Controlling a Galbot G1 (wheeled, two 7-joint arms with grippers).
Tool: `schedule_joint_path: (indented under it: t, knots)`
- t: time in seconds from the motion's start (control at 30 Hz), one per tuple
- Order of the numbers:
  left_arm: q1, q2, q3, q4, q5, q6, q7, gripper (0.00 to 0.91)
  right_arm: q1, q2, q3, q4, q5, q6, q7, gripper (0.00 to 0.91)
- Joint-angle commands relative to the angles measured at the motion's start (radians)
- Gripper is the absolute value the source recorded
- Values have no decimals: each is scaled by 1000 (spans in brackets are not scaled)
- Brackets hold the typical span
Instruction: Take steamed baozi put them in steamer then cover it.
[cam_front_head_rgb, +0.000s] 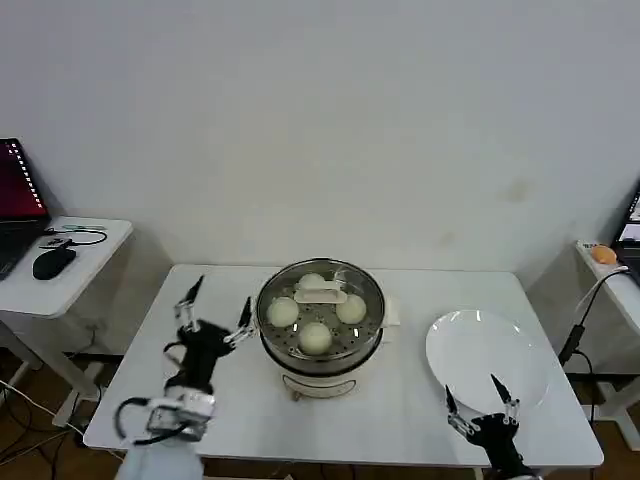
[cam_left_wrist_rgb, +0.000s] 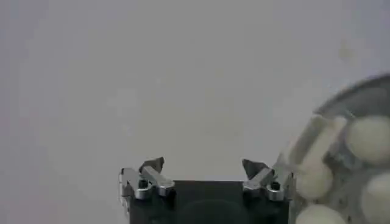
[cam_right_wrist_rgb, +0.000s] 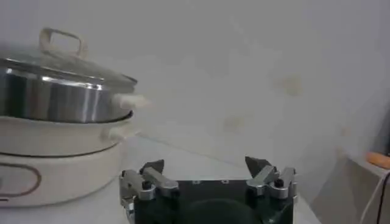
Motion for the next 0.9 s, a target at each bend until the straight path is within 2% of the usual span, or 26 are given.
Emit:
schedule_joint_path:
  t: [0.03,0.43,0.9]
  knots:
    - [318,-18,-233,17,-503,-228,-127,907,-27,-19,1,26,27,-11,-6,907]
    - [386,-37,-234,72,-478,-258,-110,907,-62,-44,-14,64,77,-57,-8,907]
    - [406,-59,-211,82,-431,-276,-91,907,-69,-37,-22,74,76,-68,-8,907]
